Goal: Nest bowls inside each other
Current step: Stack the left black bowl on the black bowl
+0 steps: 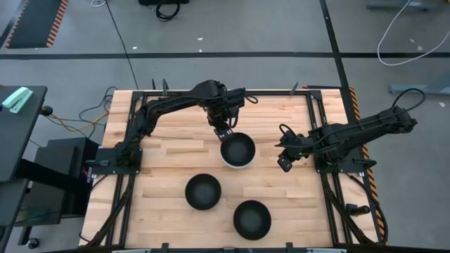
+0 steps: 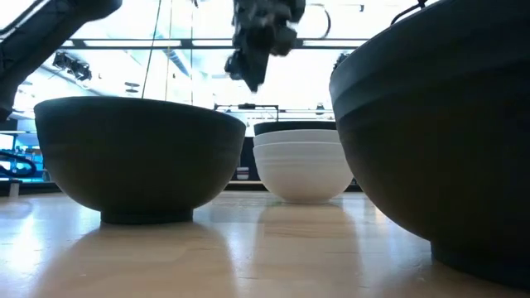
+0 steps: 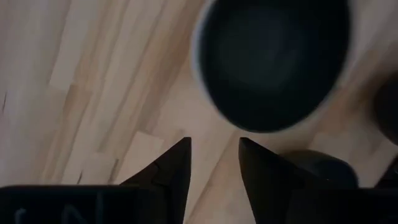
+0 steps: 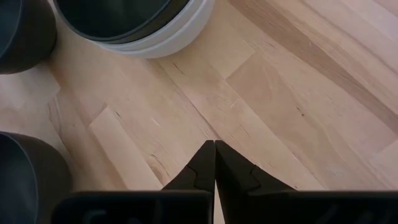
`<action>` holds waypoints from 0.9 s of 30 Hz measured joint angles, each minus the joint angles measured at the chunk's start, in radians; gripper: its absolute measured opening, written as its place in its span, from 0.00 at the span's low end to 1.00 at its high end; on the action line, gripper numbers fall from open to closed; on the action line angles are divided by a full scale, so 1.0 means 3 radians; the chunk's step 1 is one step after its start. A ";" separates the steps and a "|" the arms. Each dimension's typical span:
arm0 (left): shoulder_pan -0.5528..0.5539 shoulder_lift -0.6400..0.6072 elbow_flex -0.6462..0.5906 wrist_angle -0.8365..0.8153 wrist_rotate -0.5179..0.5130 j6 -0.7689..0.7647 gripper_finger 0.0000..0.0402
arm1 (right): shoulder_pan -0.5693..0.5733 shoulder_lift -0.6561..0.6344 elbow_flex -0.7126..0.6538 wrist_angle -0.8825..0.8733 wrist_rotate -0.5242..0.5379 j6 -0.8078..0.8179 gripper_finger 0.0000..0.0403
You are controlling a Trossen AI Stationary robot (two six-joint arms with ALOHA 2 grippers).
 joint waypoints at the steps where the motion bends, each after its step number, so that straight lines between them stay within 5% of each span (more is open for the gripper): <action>1: -0.0036 -0.0043 0.0002 0.0011 -0.0001 -0.0005 0.35 | 0.0014 0.0000 0.0000 0.0000 0.0001 0.0000 0.04; 27: -0.1514 -0.0544 -0.0027 0.0007 -0.0614 -0.1569 0.28 | 0.0449 -0.0003 0.0000 0.0024 -0.0003 0.0128 0.04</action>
